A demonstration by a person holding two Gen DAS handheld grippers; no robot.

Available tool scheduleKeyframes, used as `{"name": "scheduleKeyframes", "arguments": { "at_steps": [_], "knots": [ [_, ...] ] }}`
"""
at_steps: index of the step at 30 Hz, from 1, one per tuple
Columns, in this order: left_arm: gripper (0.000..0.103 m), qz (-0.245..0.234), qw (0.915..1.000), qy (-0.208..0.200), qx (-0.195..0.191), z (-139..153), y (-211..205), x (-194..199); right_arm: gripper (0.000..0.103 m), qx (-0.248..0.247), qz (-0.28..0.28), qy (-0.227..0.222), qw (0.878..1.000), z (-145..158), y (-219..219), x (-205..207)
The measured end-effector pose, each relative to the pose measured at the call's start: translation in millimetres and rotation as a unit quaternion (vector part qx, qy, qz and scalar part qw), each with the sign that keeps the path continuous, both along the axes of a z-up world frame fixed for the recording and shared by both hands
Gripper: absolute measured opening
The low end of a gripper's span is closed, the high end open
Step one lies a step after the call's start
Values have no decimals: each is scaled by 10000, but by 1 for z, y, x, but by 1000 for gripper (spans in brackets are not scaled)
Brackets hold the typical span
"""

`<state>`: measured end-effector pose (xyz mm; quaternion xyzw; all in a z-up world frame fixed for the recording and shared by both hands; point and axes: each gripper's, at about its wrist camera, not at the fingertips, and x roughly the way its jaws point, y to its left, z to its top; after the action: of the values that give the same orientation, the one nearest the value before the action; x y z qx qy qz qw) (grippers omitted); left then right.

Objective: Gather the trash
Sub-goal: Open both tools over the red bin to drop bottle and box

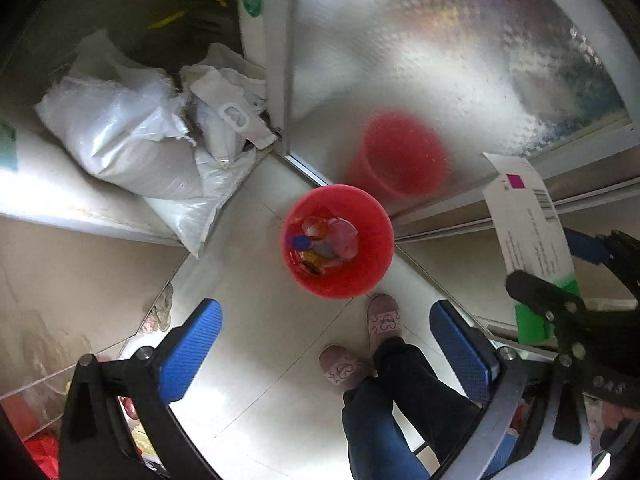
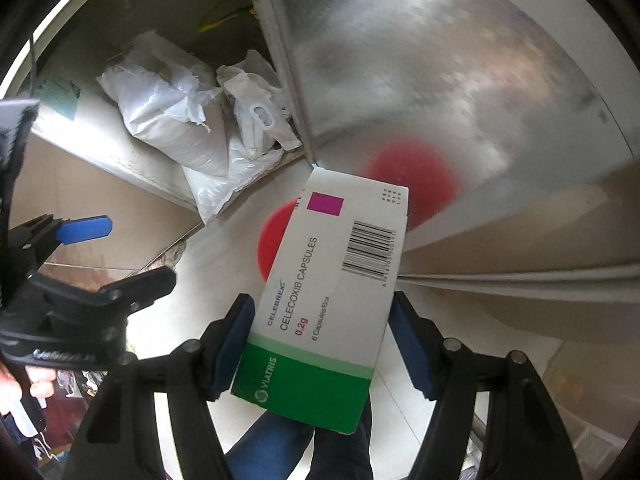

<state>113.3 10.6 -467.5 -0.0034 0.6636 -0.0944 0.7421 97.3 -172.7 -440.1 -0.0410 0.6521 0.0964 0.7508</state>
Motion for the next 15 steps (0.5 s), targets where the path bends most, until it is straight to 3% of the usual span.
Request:
{"name": "scheduleKeyframes", "arguments": {
  "at_steps": [15],
  "knots": [
    [103,936,9955,-87,86,19,53,-38,66,-22,889,66,9960,-29,45,14]
  ]
}}
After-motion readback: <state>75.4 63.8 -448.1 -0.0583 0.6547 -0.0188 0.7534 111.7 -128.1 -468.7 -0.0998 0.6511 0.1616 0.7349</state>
